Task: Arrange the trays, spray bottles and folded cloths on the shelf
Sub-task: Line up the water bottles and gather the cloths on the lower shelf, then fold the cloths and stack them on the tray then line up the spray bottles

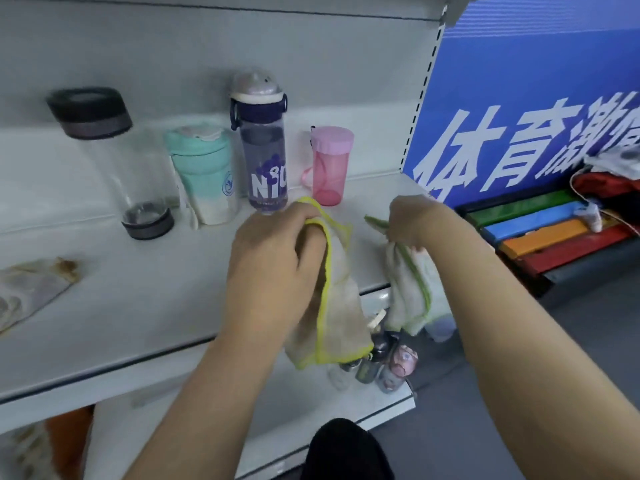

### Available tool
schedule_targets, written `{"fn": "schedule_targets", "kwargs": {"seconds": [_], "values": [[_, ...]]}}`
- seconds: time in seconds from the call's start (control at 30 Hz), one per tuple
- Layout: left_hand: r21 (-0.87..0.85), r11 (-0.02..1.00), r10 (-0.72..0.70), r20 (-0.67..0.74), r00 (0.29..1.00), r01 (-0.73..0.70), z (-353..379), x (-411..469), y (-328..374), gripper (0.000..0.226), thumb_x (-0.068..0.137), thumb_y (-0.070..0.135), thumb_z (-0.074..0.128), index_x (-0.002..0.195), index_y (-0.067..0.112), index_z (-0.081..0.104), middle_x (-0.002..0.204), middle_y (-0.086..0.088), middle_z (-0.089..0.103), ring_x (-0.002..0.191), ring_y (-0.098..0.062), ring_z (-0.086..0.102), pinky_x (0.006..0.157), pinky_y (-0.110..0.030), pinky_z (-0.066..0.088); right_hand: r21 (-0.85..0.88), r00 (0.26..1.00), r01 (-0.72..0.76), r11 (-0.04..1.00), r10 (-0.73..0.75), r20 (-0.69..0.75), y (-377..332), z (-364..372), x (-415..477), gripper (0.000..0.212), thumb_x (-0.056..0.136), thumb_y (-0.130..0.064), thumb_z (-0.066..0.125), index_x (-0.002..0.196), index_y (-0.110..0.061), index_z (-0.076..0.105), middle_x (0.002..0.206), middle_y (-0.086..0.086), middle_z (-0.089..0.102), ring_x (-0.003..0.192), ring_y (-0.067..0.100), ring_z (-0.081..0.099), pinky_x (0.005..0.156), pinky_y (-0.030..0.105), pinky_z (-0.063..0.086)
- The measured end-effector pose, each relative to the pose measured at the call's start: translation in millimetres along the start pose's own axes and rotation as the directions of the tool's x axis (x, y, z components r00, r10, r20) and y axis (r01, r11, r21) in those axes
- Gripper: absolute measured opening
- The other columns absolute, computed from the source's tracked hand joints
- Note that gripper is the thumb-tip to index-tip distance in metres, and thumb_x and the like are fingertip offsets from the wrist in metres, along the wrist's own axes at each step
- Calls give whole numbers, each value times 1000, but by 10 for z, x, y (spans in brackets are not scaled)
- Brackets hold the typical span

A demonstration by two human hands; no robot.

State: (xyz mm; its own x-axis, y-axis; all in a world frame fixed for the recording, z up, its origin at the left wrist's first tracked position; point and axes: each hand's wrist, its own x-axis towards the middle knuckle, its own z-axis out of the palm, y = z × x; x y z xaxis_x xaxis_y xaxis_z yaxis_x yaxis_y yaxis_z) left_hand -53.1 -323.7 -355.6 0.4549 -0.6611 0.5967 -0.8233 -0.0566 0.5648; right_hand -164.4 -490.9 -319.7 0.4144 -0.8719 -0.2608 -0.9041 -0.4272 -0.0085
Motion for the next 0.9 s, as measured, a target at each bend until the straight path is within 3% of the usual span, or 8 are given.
{"fn": "schedule_targets", "kwargs": {"seconds": [0.1,0.2,0.37,0.5,0.57,0.77,0.87,0.9], "values": [[-65,996,-62,48,997,65,-351,50,309,26,86,26,46,96,17,68,77,-2,66,81,-21,50,73,-36,40,138,999,4,990,-9,34,-95,-175,-448,18,97,-17,46,96,0,51,89,14,56,90,33,56,72,34,41],[-143,965,-200,144,969,220,-829,61,632,19,85,27,50,92,22,66,77,0,66,80,-22,55,73,-36,43,256,997,5,967,-25,77,-183,-289,-1018,23,92,-9,48,114,-3,45,115,21,57,107,37,56,74,34,39],[-168,904,-325,325,888,392,-1860,267,1182,15,90,19,60,85,32,64,81,13,68,81,-12,61,72,-21,44,451,999,44,892,-25,-48,-401,-679,-2027,16,93,-13,45,109,-15,45,113,14,58,99,35,59,71,35,44],[-263,818,-433,303,849,511,-2743,261,1709,30,87,14,63,77,43,60,88,33,63,85,11,57,70,-4,39,691,995,82,718,-14,-103,-577,-1215,-2816,8,93,-45,45,100,-43,47,100,-13,55,87,23,62,72,48,56],[-259,793,-477,297,827,551,-3081,231,1855,27,87,14,64,80,39,64,88,34,63,85,13,56,70,-3,38,734,987,130,667,-13,-162,-635,-1480,-3119,6,94,-44,49,90,-48,47,93,-14,58,78,17,62,70,46,55],[-346,754,-538,161,827,558,-3769,308,2056,23,91,20,62,86,42,64,85,37,63,84,11,58,68,-7,42,811,935,299,504,13,-353,-898,-2136,-3577,13,95,-31,56,89,-42,52,90,-11,63,75,19,64,71,46,56],[-403,718,-583,97,807,568,-3978,293,2076,16,91,23,61,89,37,69,65,20,64,57,-5,56,56,-31,45,800,889,395,452,30,-457,-1103,-2469,-3609,8,96,-30,54,91,-35,51,90,-10,62,76,18,64,70,40,56],[-404,717,-591,81,803,569,-4044,283,2086,16,90,23,62,88,37,69,62,19,63,54,-5,54,52,-32,43,793,874,419,442,41,-485,-1177,-2610,-3589,4,96,-29,53,95,-32,51,91,-10,61,77,17,64,69,35,56]]}}
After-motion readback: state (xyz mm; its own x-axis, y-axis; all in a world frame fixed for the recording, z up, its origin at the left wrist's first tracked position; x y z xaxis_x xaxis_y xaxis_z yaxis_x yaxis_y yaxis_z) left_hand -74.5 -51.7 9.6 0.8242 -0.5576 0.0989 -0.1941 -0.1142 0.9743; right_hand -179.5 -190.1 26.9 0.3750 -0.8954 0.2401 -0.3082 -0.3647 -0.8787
